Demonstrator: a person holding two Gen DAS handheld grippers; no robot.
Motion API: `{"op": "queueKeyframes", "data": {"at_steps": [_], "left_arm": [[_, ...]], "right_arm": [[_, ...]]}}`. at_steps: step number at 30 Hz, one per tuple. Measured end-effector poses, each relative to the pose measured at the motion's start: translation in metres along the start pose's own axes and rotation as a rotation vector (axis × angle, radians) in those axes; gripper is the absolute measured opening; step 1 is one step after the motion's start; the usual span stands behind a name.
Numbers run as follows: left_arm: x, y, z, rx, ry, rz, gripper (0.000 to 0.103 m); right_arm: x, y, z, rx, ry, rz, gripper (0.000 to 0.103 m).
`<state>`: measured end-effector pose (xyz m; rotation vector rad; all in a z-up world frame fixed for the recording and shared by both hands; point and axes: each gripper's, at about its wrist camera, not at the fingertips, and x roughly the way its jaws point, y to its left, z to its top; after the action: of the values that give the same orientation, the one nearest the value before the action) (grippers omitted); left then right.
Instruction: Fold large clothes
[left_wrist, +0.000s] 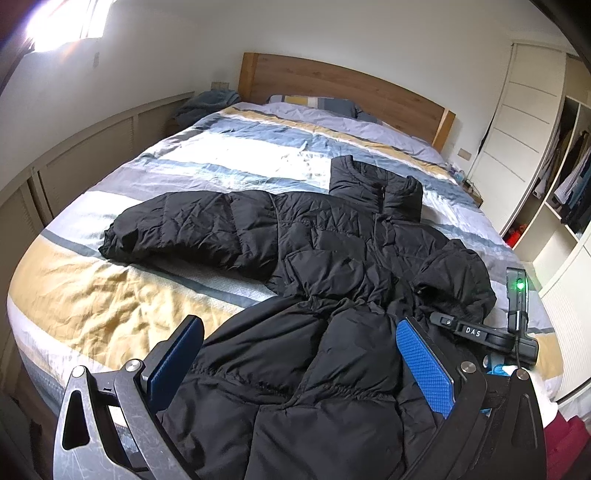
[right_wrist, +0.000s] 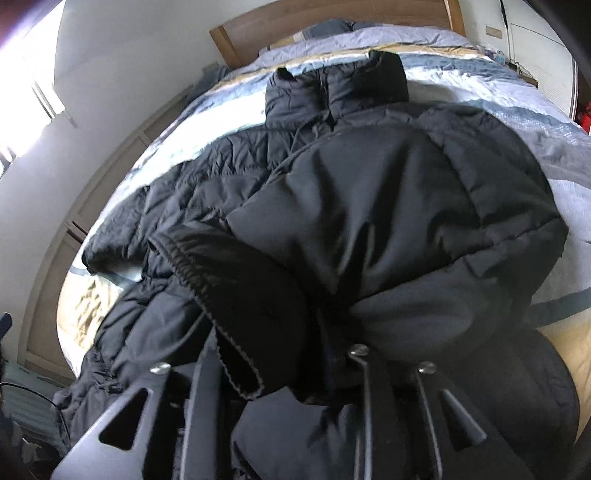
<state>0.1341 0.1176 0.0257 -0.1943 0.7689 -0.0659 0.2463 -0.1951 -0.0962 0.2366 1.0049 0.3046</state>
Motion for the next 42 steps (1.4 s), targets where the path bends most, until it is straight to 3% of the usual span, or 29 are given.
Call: {"op": "queueKeyframes", "data": {"at_steps": [2,6,13,18,23,29,42], "left_arm": [[0.0,-0.002,0.0,-0.003,0.005,0.003,0.102],[-0.003,-0.007,0.002,-0.029,0.008,0.001,0.102],[-0.008,-0.04,0.007,0.015,-0.006,0.033,0.102],[0.001,-0.076,0.01,0.071,0.042,0.031,0.102],[0.019,-0.118,0.014,0.136,0.064,0.011,0.102],[0.059,-0.161,0.018,0.156,0.095,-0.032,0.102],[0.186,-0.235,0.037,0.205,0.175,0.014,0.101]], "right_arm": [[0.001,0.003,-0.003,-0.008,0.002,0.012,0.051],[-0.006,0.01,-0.005,-0.015,-0.008,0.043,0.056],[-0.032,0.01,-0.006,-0.025,-0.065,0.158,0.056],[-0.062,-0.004,-0.002,-0.016,-0.139,0.204,0.056],[-0.1,-0.044,0.013,0.025,-0.235,0.142,0.056],[-0.112,-0.094,0.028,0.077,-0.269,0.019,0.056],[-0.073,-0.159,0.059,0.098,-0.247,-0.076,0.056]]}}
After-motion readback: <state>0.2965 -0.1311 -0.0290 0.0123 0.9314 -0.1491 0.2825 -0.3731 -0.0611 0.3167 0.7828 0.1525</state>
